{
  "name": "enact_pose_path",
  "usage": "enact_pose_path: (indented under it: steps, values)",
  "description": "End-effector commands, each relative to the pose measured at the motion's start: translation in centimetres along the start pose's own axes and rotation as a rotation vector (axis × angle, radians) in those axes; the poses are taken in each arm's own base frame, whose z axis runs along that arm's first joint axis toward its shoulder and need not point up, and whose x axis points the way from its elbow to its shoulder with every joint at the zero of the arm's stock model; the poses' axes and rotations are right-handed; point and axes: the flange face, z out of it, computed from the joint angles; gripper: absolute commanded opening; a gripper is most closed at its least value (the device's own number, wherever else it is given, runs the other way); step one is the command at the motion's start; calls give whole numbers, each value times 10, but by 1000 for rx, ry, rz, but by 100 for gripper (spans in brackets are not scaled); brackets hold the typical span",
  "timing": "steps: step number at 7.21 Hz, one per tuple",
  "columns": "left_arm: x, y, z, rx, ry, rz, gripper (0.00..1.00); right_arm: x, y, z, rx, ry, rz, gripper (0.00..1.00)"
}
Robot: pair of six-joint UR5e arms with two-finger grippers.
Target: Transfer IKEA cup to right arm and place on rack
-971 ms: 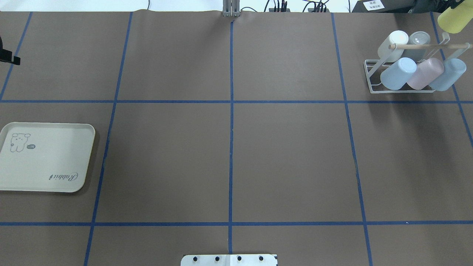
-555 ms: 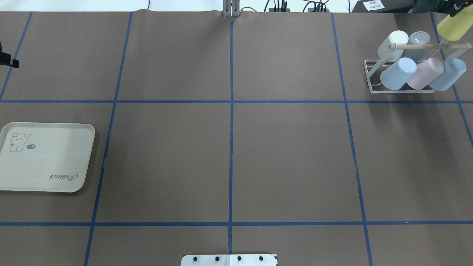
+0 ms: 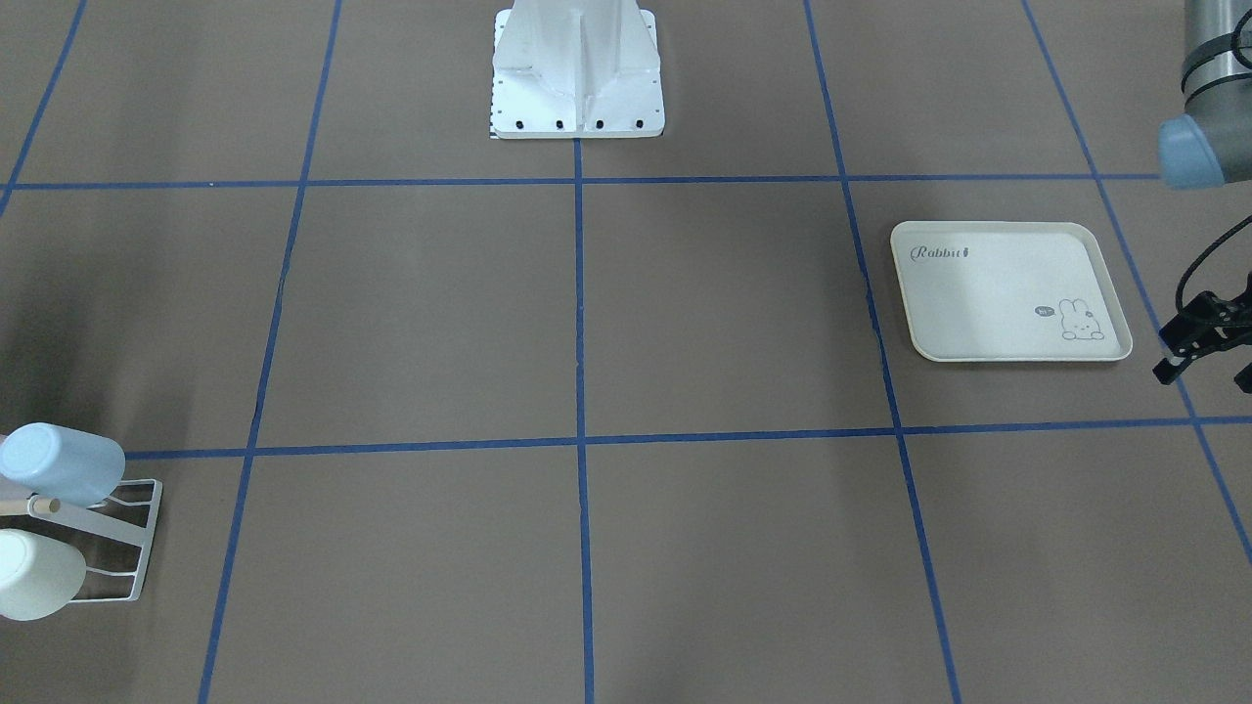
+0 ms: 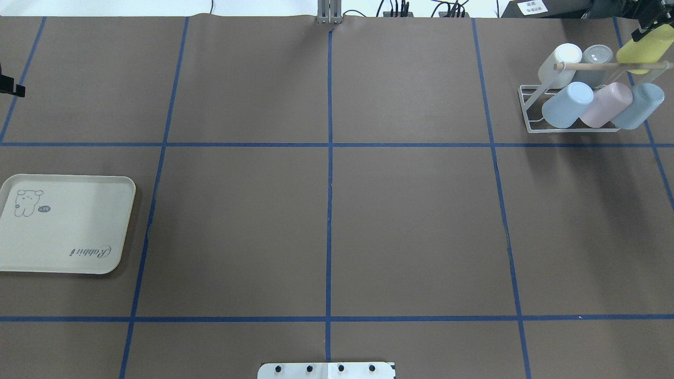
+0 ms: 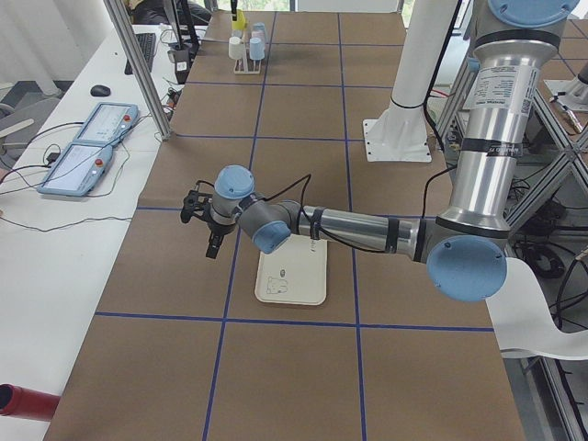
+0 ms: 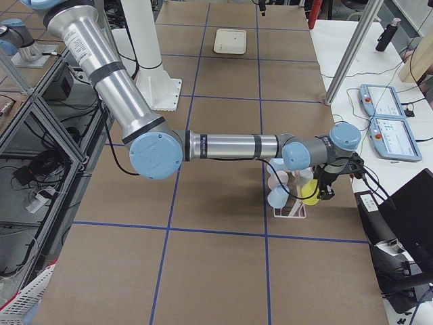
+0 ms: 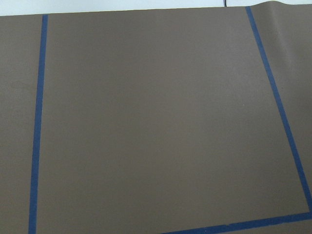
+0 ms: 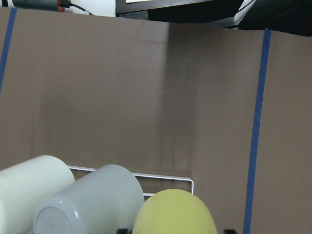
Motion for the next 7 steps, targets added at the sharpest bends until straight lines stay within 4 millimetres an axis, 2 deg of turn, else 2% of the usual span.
enact_pose_path:
  steps: [1,3,5,7]
  values:
    - [1,-1,-1,2,1,-4,100,-5,3,14,-15,23,-15,40]
    - [1,0,-1,1,0,-5,100,-6,2,17,-15,46,-19,60]
    - [1,0,-1,2,1,-4,100,-10,0,16,-12,46,-21,77]
    - [1,1,-2,1,2,-4,100,-14,-1,17,-13,43,-23,87]
